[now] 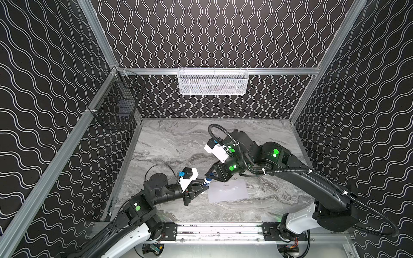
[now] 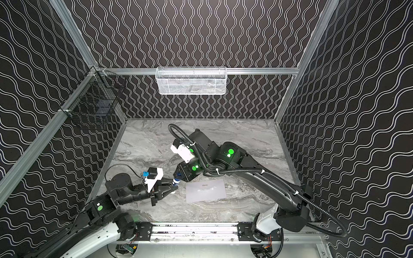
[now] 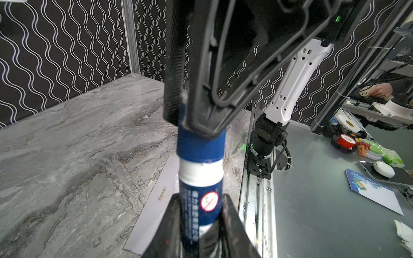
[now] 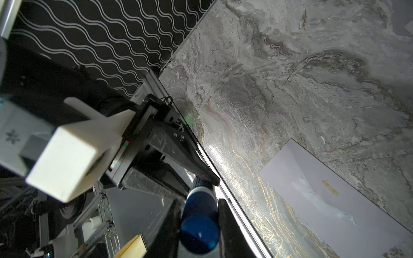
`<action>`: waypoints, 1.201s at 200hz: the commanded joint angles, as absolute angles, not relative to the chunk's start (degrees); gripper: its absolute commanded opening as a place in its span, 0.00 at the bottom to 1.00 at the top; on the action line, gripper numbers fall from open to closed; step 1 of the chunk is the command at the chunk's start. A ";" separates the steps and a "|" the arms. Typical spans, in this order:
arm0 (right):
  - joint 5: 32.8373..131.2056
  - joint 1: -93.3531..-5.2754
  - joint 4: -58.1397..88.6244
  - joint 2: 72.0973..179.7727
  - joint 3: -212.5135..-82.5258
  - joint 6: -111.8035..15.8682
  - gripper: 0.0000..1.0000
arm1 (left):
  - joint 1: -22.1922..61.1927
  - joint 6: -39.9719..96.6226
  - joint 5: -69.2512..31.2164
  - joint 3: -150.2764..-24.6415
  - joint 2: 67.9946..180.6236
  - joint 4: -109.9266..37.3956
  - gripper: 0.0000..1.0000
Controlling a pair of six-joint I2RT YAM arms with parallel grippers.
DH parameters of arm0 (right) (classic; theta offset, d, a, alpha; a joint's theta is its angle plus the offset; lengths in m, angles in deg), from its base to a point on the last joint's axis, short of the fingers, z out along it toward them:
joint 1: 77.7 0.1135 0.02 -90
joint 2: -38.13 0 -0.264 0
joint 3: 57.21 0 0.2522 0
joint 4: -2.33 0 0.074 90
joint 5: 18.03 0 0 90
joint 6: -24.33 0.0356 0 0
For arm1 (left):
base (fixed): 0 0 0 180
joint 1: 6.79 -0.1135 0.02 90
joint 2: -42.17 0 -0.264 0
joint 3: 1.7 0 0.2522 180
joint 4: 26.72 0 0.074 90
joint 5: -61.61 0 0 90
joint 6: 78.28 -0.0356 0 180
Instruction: Place the letter into the envelope and seal it
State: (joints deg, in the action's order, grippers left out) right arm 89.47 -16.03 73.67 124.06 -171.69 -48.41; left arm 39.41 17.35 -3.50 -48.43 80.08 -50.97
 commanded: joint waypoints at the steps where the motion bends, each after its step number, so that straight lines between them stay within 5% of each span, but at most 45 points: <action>1: 96.64 -15.65 79.59 125.25 -171.41 -56.40 0.22 | 39.36 17.61 -4.65 -49.74 79.82 -42.81 0.00; 200: 98.25 -16.88 84.64 127.33 -171.08 -66.27 0.23 | 39.35 18.00 -4.66 -48.90 83.58 -40.60 0.00; 240: 99.03 -18.25 79.04 124.49 -168.69 -64.48 0.31 | 39.40 18.49 -4.24 -48.69 83.75 -40.25 0.00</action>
State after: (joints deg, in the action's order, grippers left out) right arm 94.01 -17.84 76.01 125.07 -168.83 -63.75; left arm 39.45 17.33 -1.10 -48.30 83.53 -53.41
